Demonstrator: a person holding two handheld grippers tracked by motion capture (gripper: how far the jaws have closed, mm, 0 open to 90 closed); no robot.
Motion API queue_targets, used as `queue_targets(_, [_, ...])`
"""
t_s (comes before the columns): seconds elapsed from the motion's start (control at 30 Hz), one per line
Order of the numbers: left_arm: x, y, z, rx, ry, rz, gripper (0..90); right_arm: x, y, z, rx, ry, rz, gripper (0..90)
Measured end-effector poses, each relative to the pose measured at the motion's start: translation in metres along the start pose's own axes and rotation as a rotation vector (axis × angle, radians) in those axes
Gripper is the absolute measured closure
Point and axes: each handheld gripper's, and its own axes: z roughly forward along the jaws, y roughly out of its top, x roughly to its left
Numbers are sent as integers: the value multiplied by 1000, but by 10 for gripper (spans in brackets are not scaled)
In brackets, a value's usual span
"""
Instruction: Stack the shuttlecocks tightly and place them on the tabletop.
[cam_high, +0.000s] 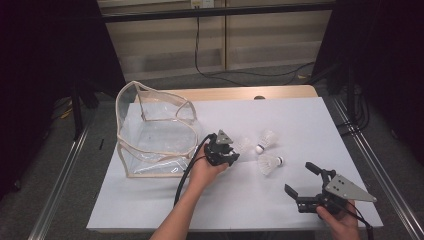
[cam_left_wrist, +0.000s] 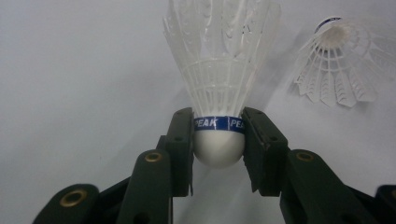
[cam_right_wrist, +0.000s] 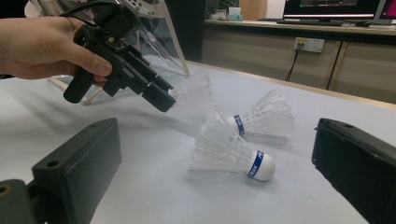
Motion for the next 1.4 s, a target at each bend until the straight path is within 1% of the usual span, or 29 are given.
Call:
queue_targets(0.27, [2, 0, 4, 14, -6, 8, 654, 0, 0, 0, -1, -1, 0, 10])
queue_targets(0.33, [2, -1, 5, 16, -2, 8, 654, 0, 0, 0, -1, -2, -2, 10])
queue_targets(0.37, [2, -1, 6, 15, -3, 3, 654, 0, 0, 0, -1, -1, -2, 10])
queue_targets(0.5, [3, -2, 8, 14, -6, 6, 654, 0, 0, 0, -2, -1, 2, 10])
queue_targets(0.63, [3, -2, 9, 15, -21, 22, 654, 0, 0, 0, -1, -2, -2, 10])
queue_targets(0.7, [2, -2, 10, 12, -34, 17, 654, 0, 0, 0, -1, -3, 0, 10])
queue_targets(0.77, [0, -2, 11, 17, -40, 29, 654, 0, 0, 0, 0, -1, -3, 10])
queue_targets(0.8, [0, -2, 11, 15, -41, 32, 654, 0, 0, 0, -1, -1, 0, 10])
queue_targets(0.9, [-1, -2, 13, 31, -41, 41, 654, 0, 0, 0, -1, -3, 0, 10])
queue_targets(0.93, [0, -2, 14, 29, -45, 34, 654, 0, 0, 0, -1, -2, 1, 10])
queue_targets(1.03, [2, -3, 14, 41, -42, 39, 654, 0, 0, 0, -1, -2, 1, 10])
queue_targets(1.17, [5, -5, 15, 47, -46, 31, 649, 0, 0, 0, 0, -2, -4, 10])
queue_targets(1.23, [6, -5, 15, 44, -38, 24, 619, -1, 0, 0, 0, -2, -4, 10])
queue_targets(1.27, [6, -5, 15, 42, -30, 11, 586, 0, 0, 0, -1, -2, 0, 10])
queue_targets(1.33, [7, -5, 15, 39, -14, 6, 532, 0, 0, 0, -1, -2, 1, 10])
queue_targets(1.4, [8, -4, 13, 24, -14, -6, 507, 0, 0, 0, -1, -1, 0, 10])
